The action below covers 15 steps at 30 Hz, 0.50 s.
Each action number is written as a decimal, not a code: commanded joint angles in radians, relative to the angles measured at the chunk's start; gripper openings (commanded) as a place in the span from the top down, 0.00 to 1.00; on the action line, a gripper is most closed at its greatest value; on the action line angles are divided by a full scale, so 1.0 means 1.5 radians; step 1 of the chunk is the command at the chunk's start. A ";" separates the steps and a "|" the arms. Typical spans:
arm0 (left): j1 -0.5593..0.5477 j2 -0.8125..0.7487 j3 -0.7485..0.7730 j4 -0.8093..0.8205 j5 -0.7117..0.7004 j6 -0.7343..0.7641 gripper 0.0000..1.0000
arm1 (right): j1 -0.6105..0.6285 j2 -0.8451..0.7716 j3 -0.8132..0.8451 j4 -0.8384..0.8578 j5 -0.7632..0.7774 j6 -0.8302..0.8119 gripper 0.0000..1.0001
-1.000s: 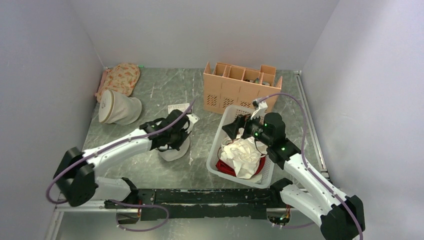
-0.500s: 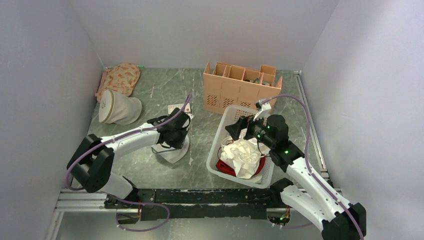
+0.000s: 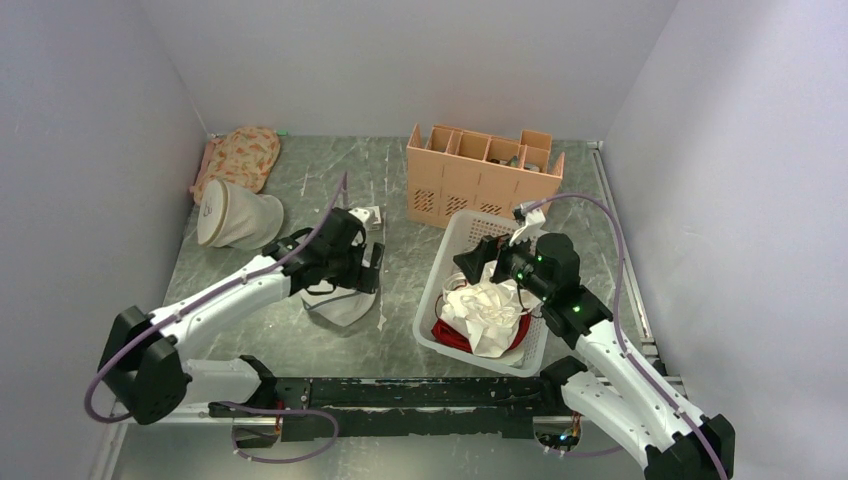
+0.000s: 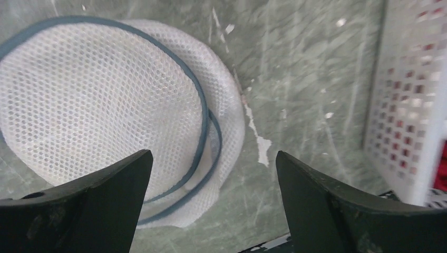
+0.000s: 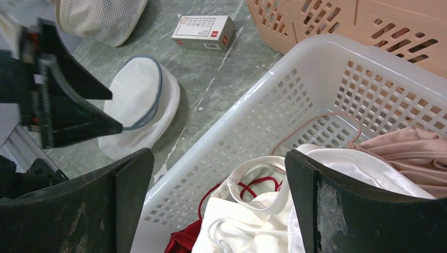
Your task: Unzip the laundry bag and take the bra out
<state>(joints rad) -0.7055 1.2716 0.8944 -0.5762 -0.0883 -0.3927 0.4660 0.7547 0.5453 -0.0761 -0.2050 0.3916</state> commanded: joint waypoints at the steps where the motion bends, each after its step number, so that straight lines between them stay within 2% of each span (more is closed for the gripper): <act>1: 0.002 -0.048 0.034 -0.003 0.046 -0.018 0.00 | 0.001 0.011 0.010 0.002 0.003 -0.013 0.03; 5: 0.001 -0.061 0.022 0.088 0.107 -0.047 0.00 | 0.002 0.023 0.020 -0.009 -0.002 -0.014 0.03; 10: 0.002 0.003 0.026 0.217 0.199 -0.092 0.07 | 0.002 0.017 0.017 -0.005 -0.009 -0.002 0.03; 13: 0.001 0.008 0.004 0.280 0.196 -0.114 0.03 | 0.002 0.011 0.025 -0.024 -0.008 -0.005 0.03; 15: 0.003 -0.011 -0.004 0.300 0.154 -0.115 0.01 | 0.002 0.006 0.053 -0.069 0.022 -0.021 0.02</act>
<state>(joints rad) -0.7055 1.2911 0.9062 -0.2916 0.1413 -0.5198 0.4660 0.7887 0.5533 -0.1047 -0.2115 0.3847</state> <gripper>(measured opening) 0.972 0.974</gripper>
